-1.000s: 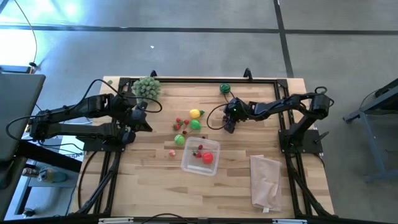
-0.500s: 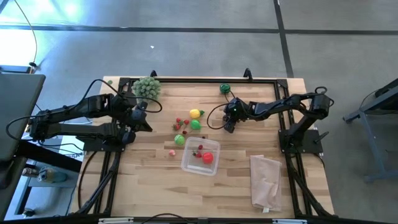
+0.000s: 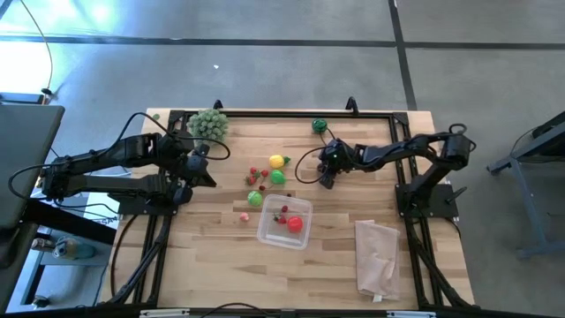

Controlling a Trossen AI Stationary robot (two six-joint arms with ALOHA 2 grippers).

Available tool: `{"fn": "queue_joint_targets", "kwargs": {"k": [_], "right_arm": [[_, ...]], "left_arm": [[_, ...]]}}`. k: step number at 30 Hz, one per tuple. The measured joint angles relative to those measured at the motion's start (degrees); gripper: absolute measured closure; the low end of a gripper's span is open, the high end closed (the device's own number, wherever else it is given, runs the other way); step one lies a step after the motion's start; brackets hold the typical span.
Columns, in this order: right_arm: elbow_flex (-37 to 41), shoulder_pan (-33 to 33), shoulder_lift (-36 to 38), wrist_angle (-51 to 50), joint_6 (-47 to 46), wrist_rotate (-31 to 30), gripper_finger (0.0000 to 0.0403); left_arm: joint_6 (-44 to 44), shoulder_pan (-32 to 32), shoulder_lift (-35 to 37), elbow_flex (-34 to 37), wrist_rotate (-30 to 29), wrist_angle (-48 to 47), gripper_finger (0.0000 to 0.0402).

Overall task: Pick and placing Produce into tupperware
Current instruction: Put the black berry into the transparent bin

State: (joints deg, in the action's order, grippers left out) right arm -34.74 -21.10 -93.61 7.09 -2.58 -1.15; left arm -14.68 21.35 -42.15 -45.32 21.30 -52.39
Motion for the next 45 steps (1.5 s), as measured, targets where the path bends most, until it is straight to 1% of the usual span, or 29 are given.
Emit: {"fn": "queue_joint_targets", "kwargs": {"k": [7,16,20,23,26,28,32,34,40,45], "right_arm": [[-0.53,0.12,1.16,-0.01,-0.01,0.17,0.0296],[-6.26,0.98,7.03,-1.87,2.36,2.66,0.0296],[-10.26,3.65,10.46,-1.77,5.13,7.76,0.0296],[-14.27,7.13,11.75,-1.73,6.49,11.75,0.0296],[-18.70,11.61,11.81,-2.51,7.80,12.82,0.0295],[-21.86,14.75,11.14,-4.71,8.77,11.87,0.0295],[-26.02,20.72,9.12,-11.30,8.96,4.33,0.0295],[-26.40,23.11,7.70,-12.54,7.61,2.24,0.0295],[-26.32,27.86,0.69,-13.04,1.56,-0.52,0.0295],[-26.29,29.64,-5.29,-12.48,-1.45,-1.68,0.0295]], "left_arm": [[0.01,0.00,0.02,0.00,0.01,-0.01,0.0387],[0.02,0.00,0.02,0.00,0.01,-0.01,0.0387],[0.02,0.01,0.01,0.00,0.02,-0.01,0.0387],[0.01,0.01,0.02,0.00,0.00,-0.01,0.0387],[0.01,0.00,0.01,-0.01,0.01,0.00,0.0387],[0.01,0.01,0.02,0.00,0.02,0.01,0.0387],[0.02,0.01,0.00,0.00,0.00,0.01,0.0387],[0.02,0.01,0.02,0.00,0.02,0.01,0.0387],[0.00,0.01,0.00,-0.01,0.02,0.01,0.0387],[0.02,0.01,0.00,0.00,0.02,0.01,0.0387]]}}
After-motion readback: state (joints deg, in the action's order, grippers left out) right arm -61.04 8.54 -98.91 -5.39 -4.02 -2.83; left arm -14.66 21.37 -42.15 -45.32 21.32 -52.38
